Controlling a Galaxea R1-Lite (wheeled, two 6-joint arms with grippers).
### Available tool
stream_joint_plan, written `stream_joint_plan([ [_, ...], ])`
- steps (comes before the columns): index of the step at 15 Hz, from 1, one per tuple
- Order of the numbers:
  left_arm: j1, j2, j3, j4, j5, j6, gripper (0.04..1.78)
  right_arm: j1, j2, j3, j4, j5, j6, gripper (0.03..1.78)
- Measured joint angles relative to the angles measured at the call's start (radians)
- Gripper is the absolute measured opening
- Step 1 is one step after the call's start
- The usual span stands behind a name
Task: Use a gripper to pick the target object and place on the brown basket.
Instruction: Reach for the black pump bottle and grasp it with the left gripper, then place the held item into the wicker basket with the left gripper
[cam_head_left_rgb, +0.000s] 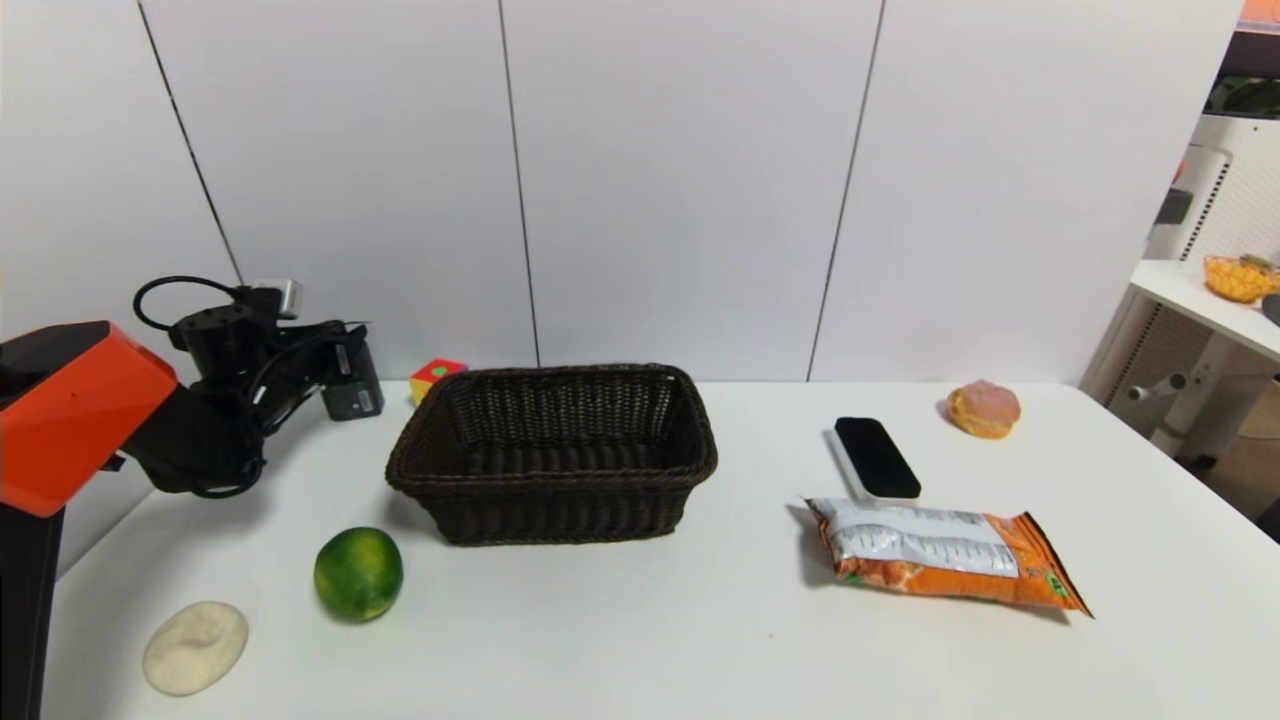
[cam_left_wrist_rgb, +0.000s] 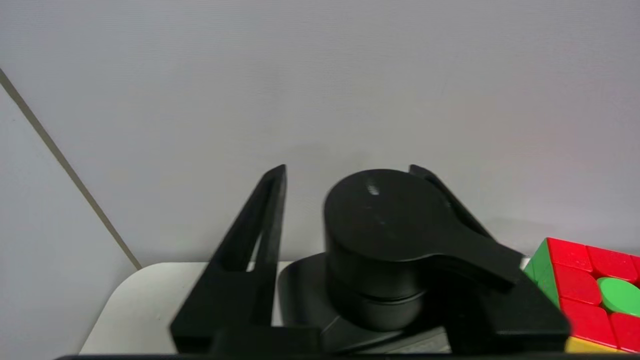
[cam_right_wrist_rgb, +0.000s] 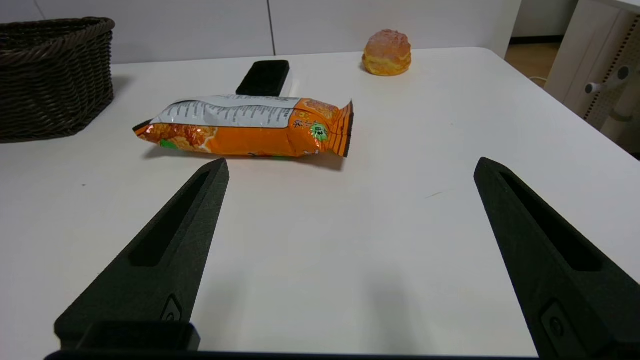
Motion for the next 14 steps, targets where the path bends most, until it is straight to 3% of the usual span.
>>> stream_joint_plan([
  [2,0.0,0.001,-0.002,-0.002,0.0,0.0,0.59,0.0,0.0,0.0,0.0,0.0,-0.001,1.69],
  [8,-0.001,-0.044,-0.001,0.001,-0.008,0.007,0.59,0.0,0.0,0.0,0.0,0.0,0.0,1.69],
  [14,-0.057,-0.32,0.1,0.029,-0.058,0.007,0.59,0.0,0.0,0.0,0.0,0.0,0.0,1.69],
])
